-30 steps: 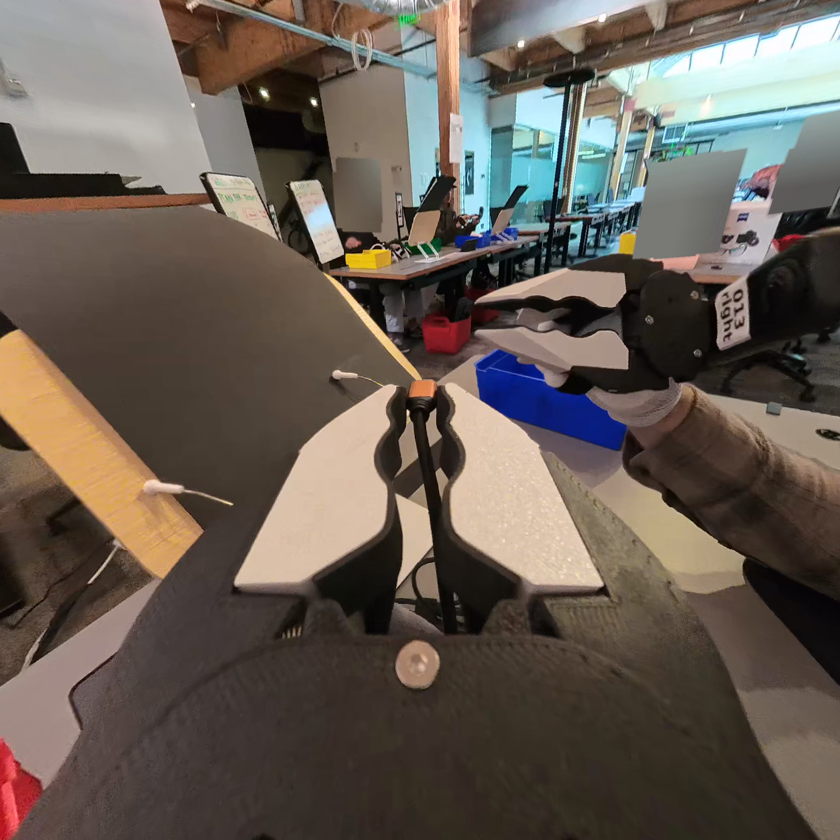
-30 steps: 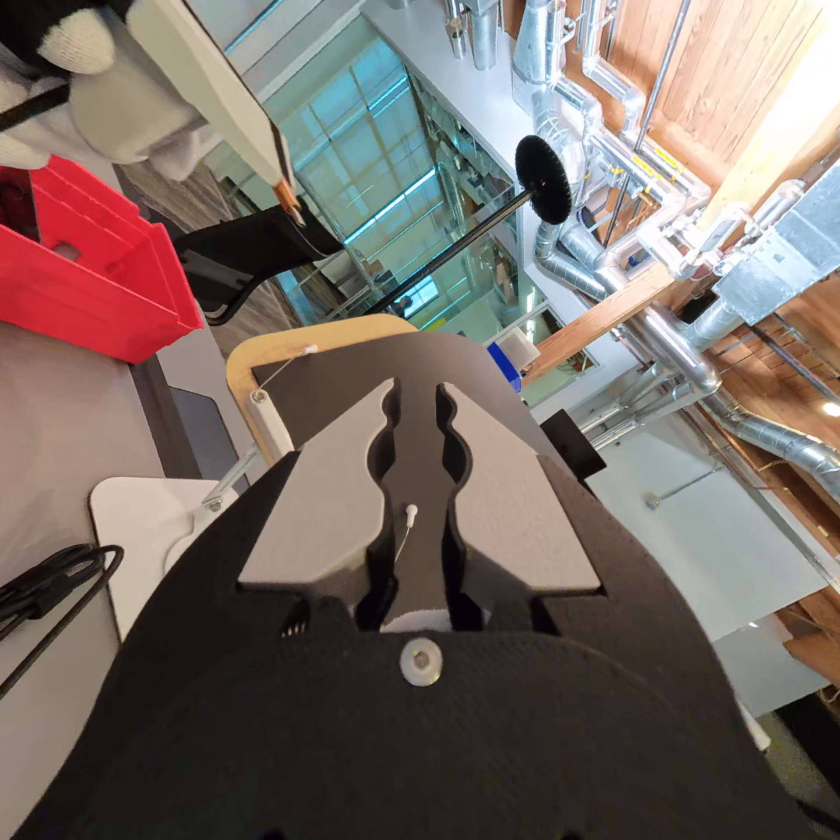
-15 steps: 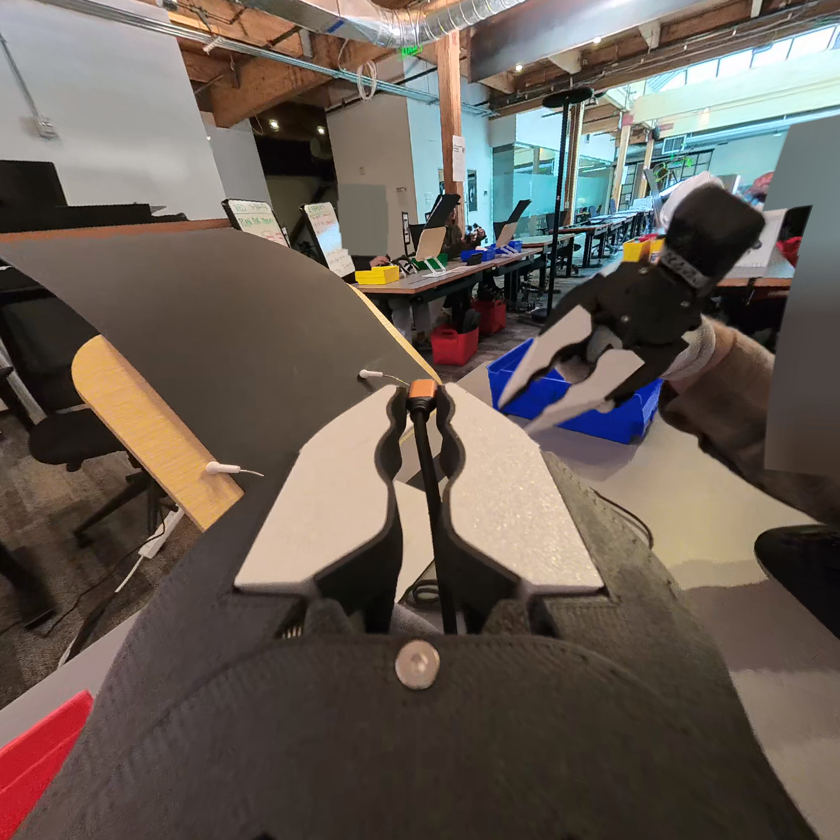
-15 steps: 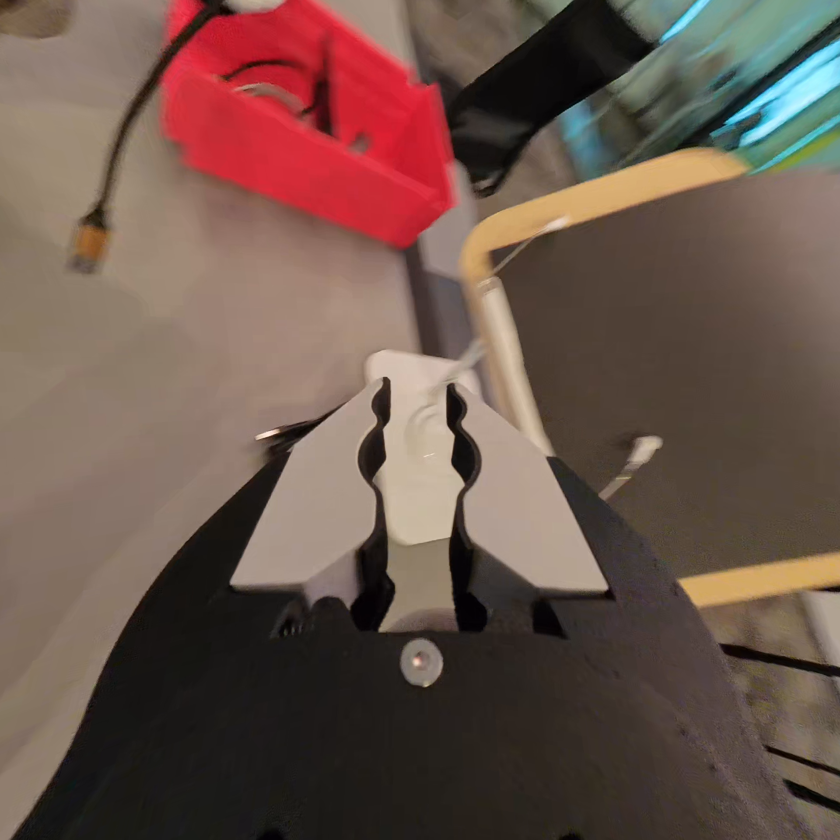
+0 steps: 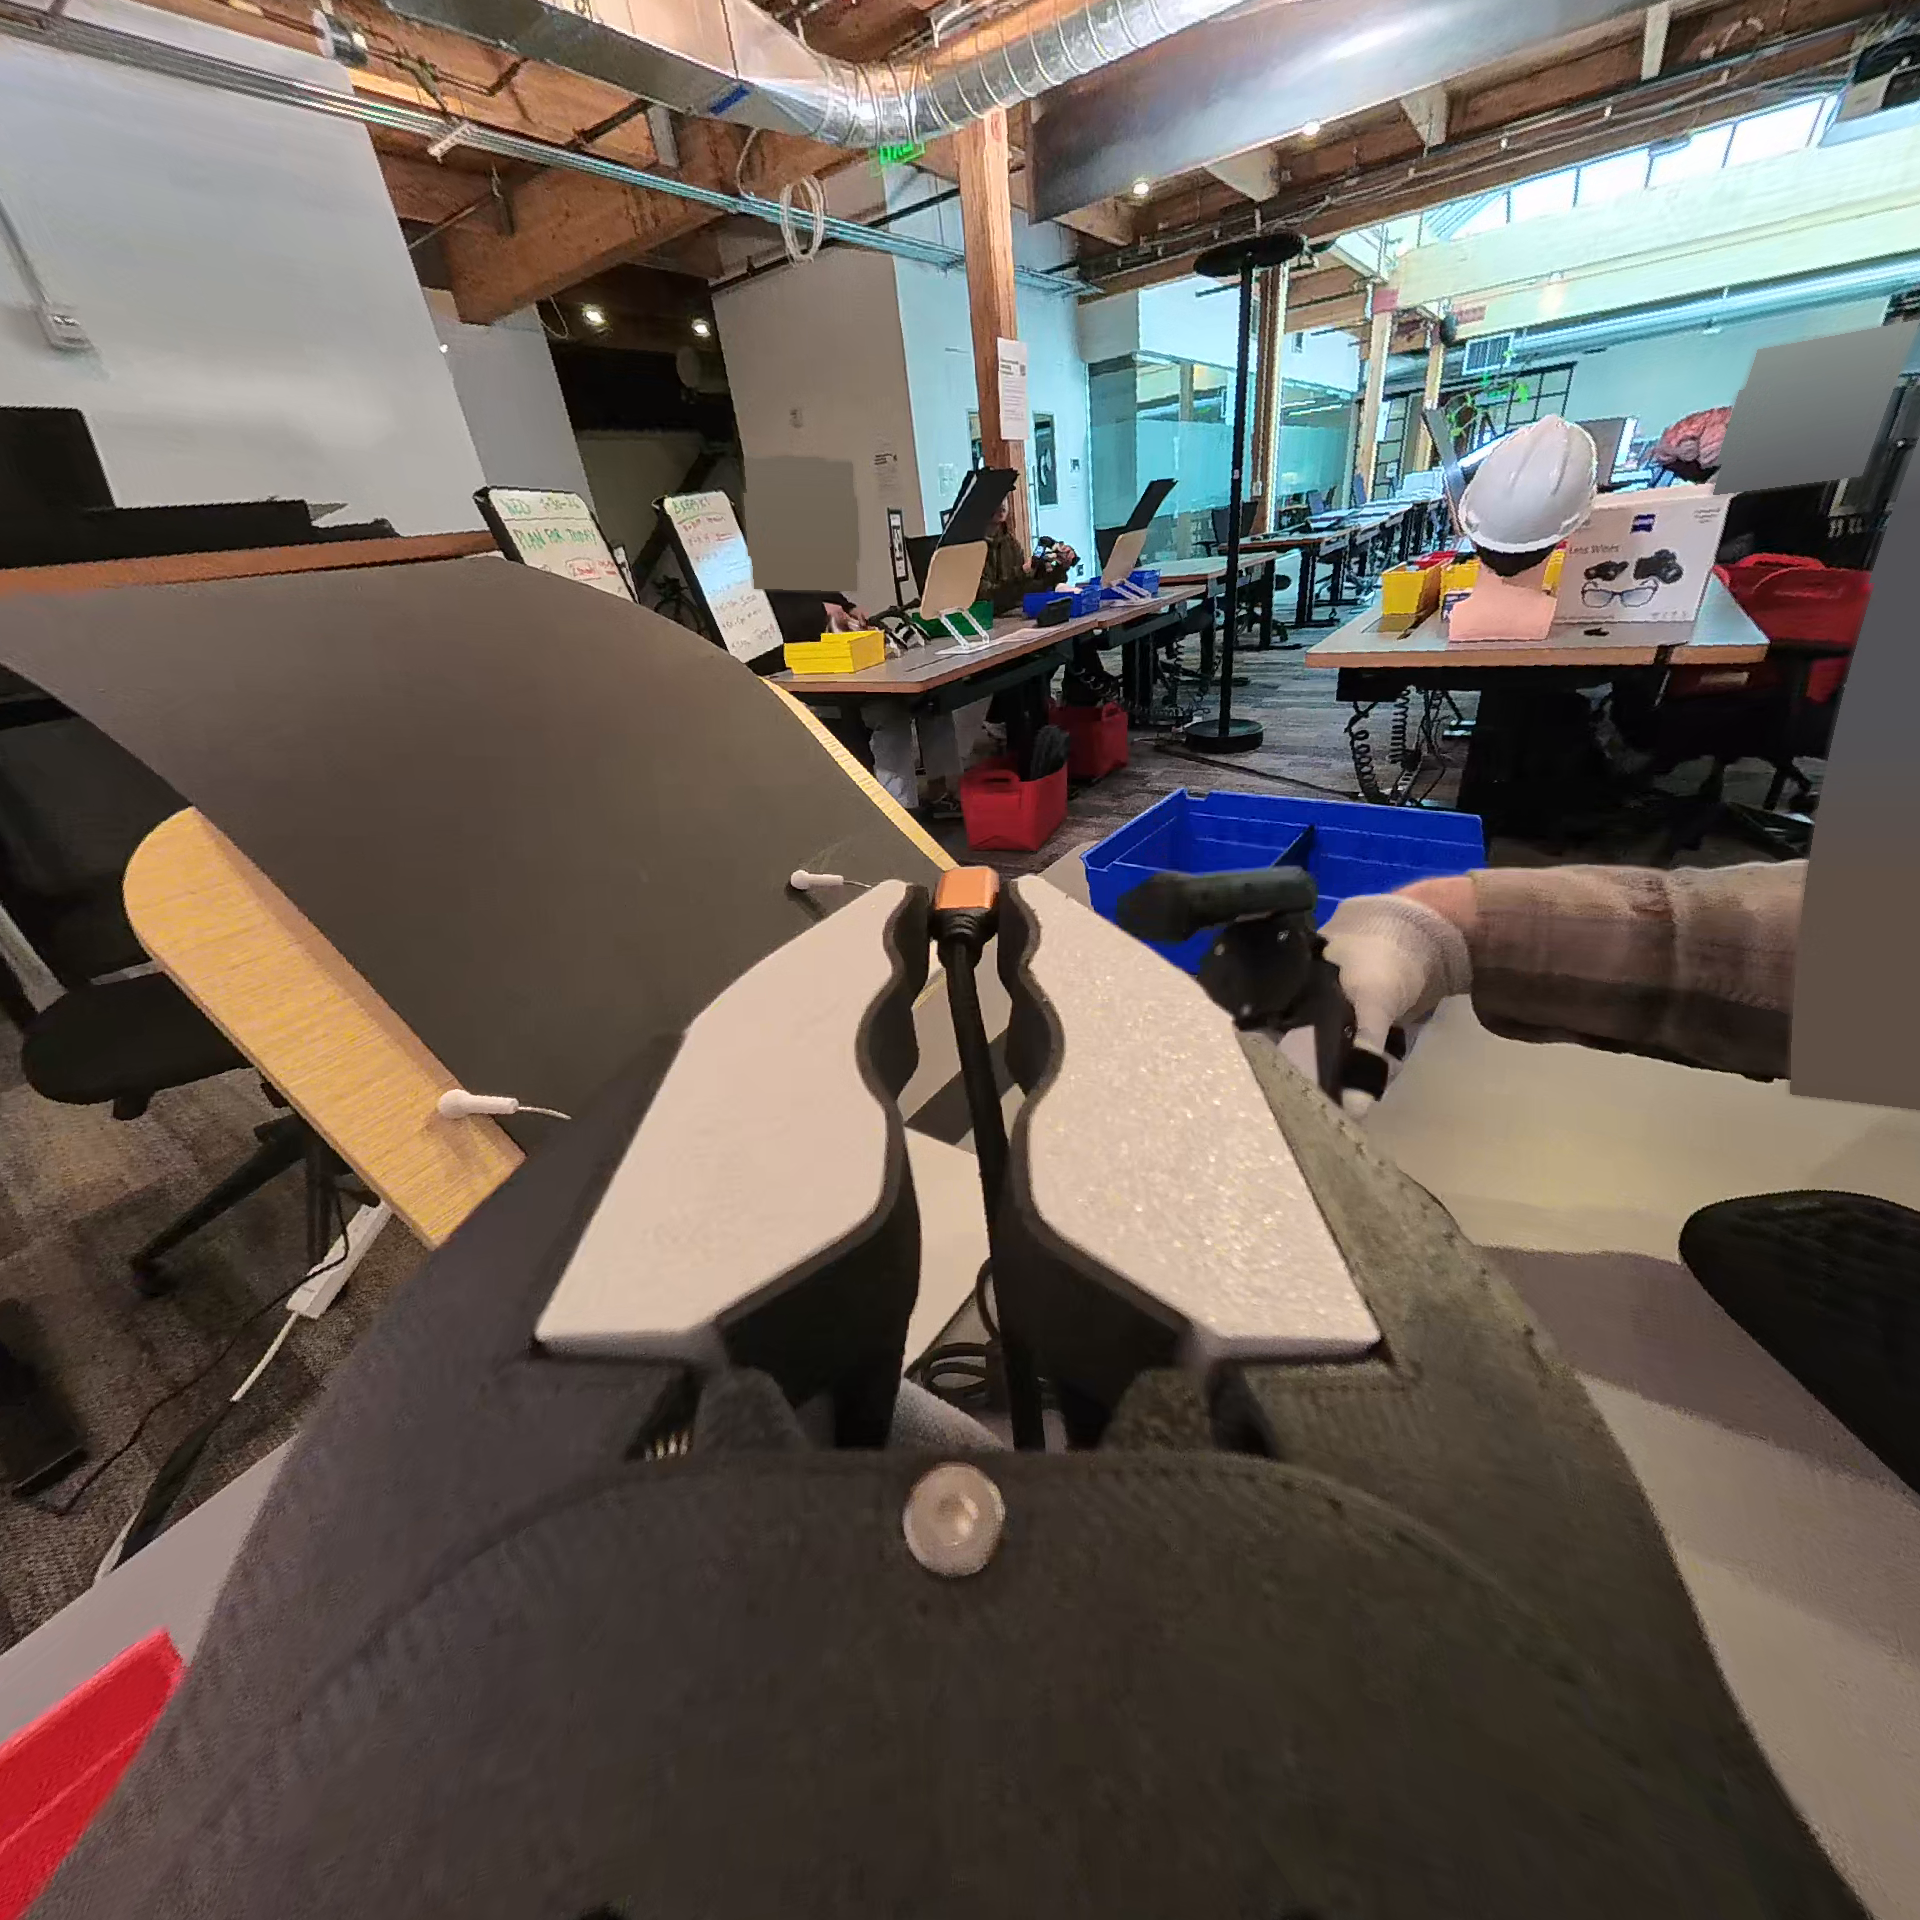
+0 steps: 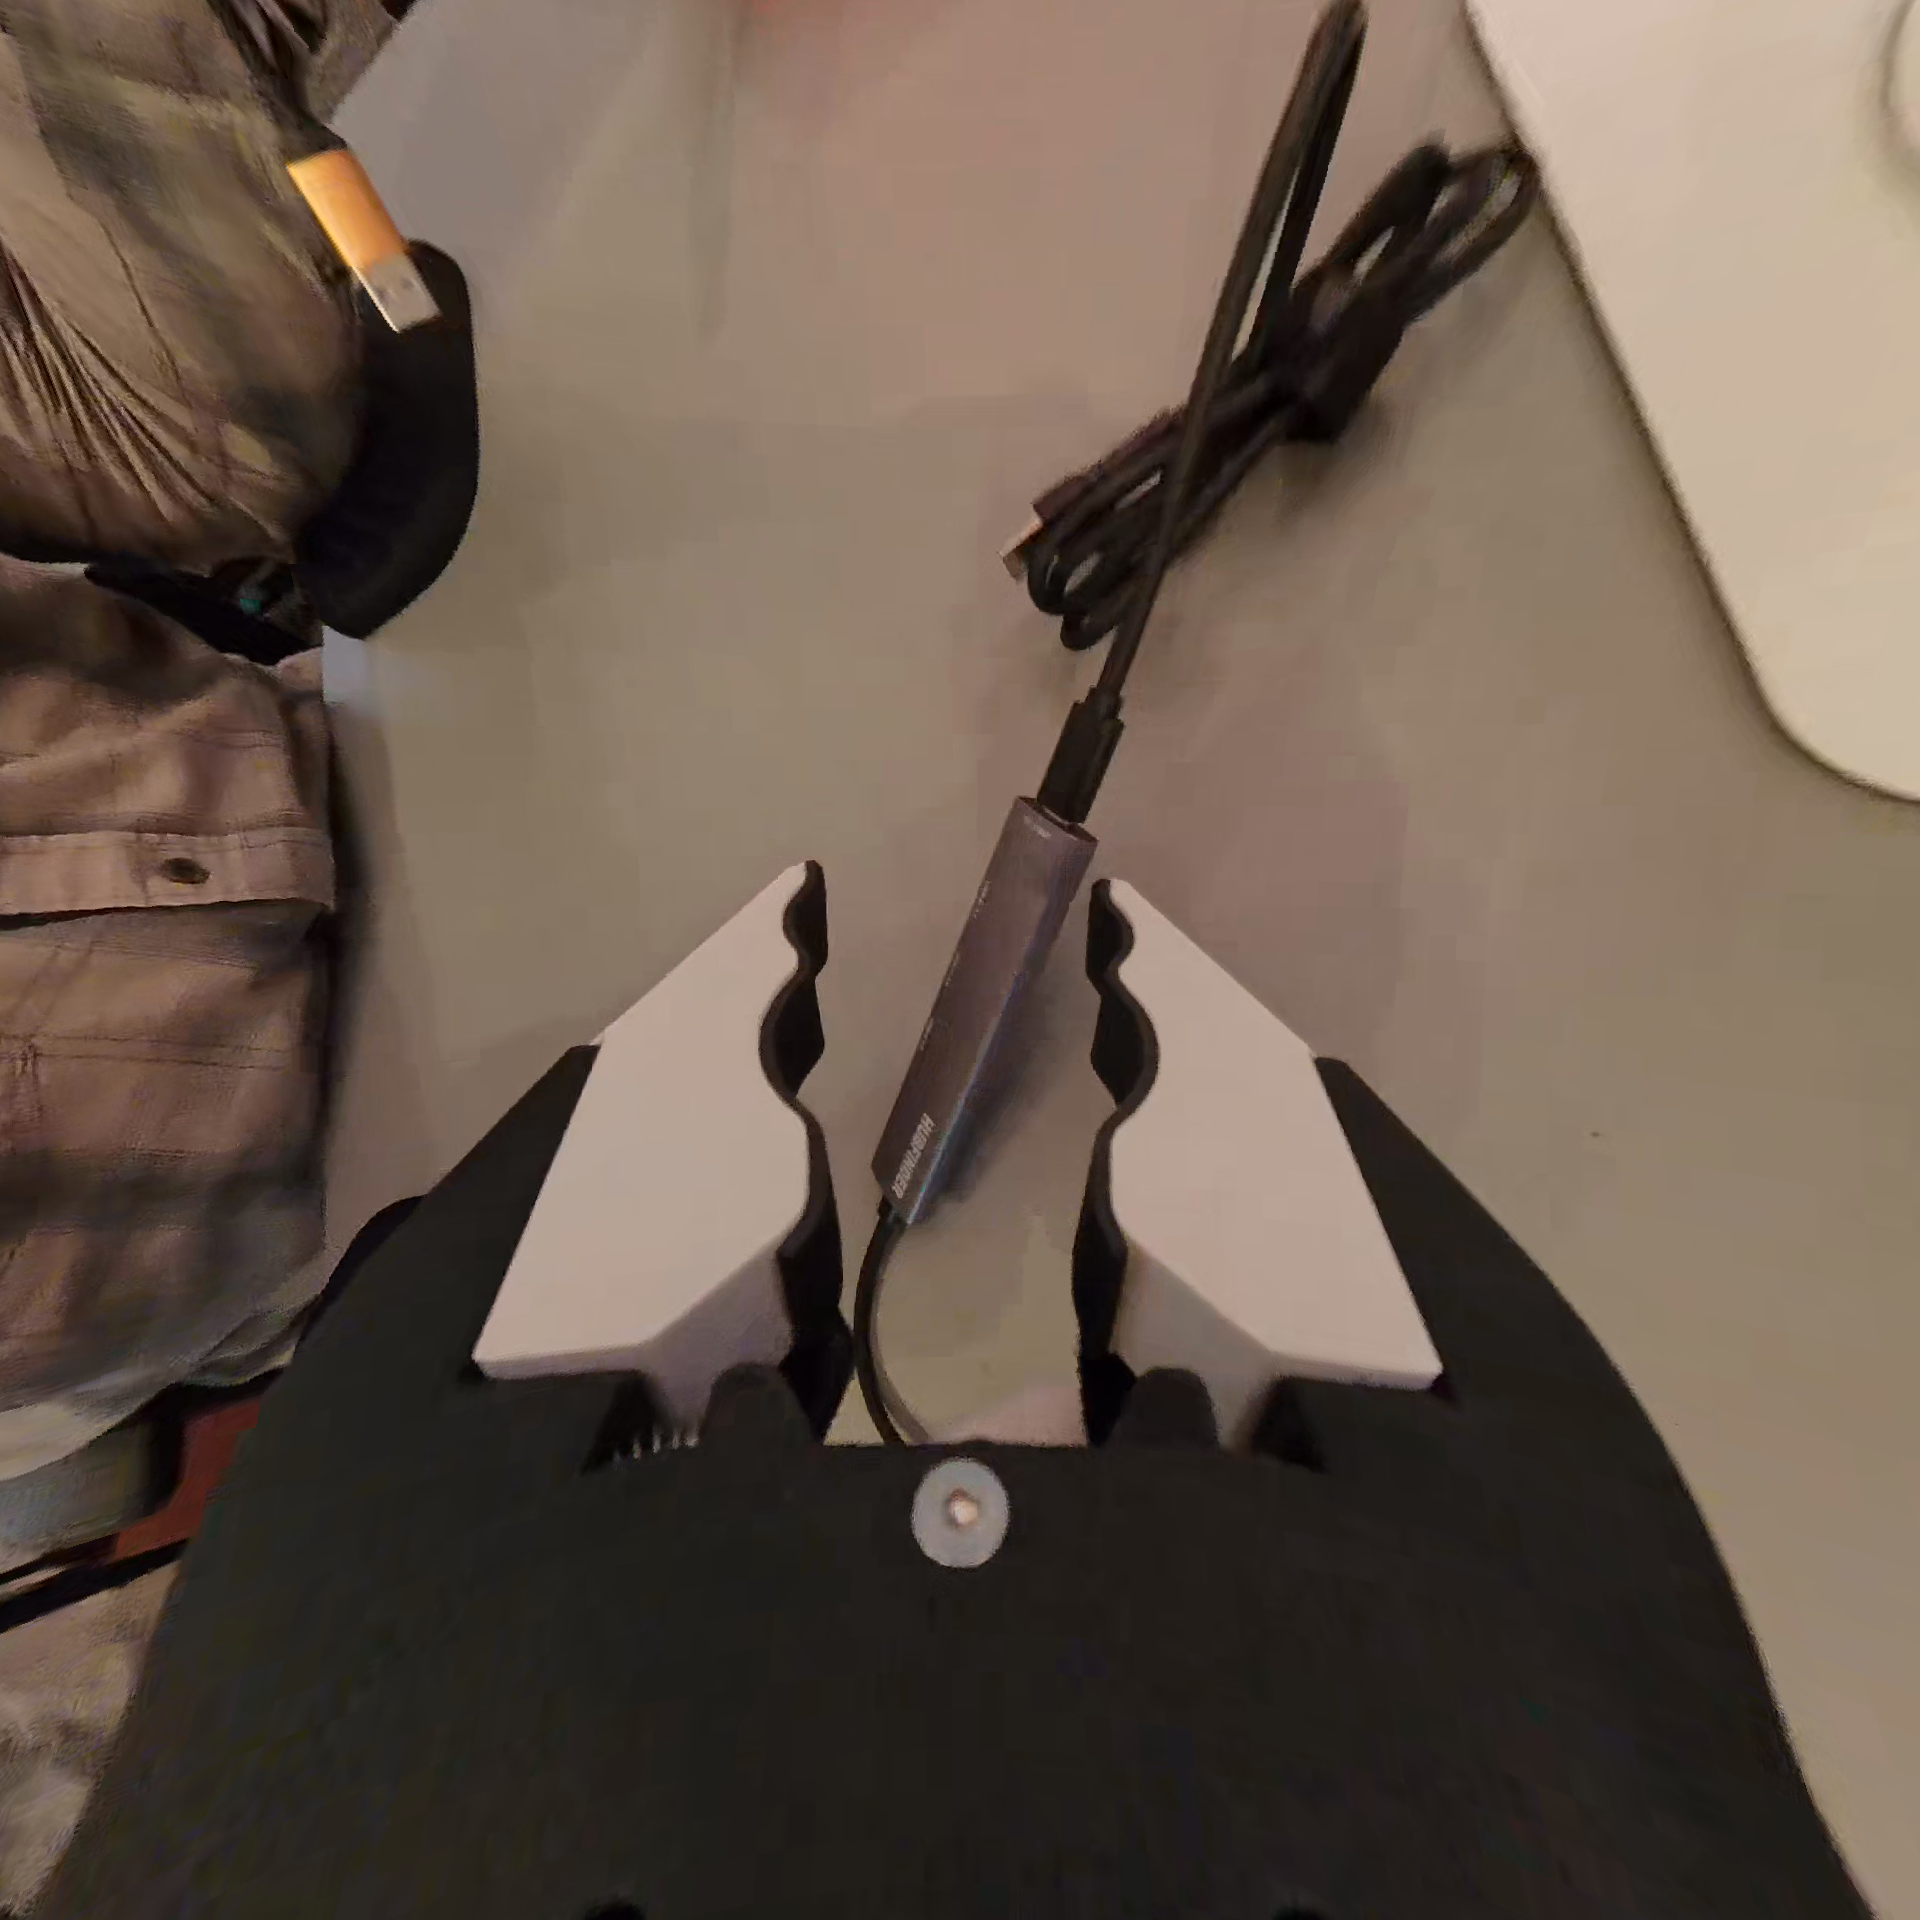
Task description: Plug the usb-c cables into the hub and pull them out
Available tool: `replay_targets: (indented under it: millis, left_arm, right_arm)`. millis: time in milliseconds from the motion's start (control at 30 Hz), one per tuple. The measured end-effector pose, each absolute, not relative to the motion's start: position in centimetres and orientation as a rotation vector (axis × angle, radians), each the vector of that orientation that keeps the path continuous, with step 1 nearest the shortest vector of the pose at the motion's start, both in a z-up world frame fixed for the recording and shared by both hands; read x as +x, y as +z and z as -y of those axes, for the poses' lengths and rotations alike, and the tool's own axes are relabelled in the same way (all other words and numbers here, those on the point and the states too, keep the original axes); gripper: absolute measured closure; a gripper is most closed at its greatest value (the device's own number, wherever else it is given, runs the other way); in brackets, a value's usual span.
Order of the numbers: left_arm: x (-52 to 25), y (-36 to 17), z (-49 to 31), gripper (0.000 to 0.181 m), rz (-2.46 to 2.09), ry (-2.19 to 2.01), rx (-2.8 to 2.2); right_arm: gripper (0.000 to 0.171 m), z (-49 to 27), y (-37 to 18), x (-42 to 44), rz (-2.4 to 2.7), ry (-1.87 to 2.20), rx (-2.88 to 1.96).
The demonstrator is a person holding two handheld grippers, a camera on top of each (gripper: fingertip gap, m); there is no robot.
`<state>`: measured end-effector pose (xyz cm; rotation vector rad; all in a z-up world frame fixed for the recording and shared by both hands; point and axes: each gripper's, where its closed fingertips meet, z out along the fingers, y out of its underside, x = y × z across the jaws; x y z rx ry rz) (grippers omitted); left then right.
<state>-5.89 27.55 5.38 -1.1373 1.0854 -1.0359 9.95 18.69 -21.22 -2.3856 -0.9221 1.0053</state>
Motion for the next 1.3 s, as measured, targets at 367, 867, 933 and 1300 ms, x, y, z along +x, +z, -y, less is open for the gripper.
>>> replay_targets:
  millis: [367,867,933,1300]
  left_arm:
    - [-4.9,4.7,-27.2,0.168,-1.114,-1.065,-1.142]
    - [-3.8,4.3,-26.2,0.168,-1.156,-1.071,-1.133]
    - [-3.9,4.4,-26.2,0.168,-1.154,-1.075,-1.130]
    - [-4.1,4.9,-26.0,0.168,-1.140,-1.090,-1.116]
  right_arm:
    - [0.163,-18.2,-24.3,7.8,0.914,1.306,-2.412]
    - [0.150,-16.0,-25.5,4.4,1.282,1.137,-2.415]
    - [0.141,-16.7,-25.7,4.6,1.288,0.958,-2.410]
    - [0.126,-18.2,-24.3,6.6,1.207,-0.194,-2.091]
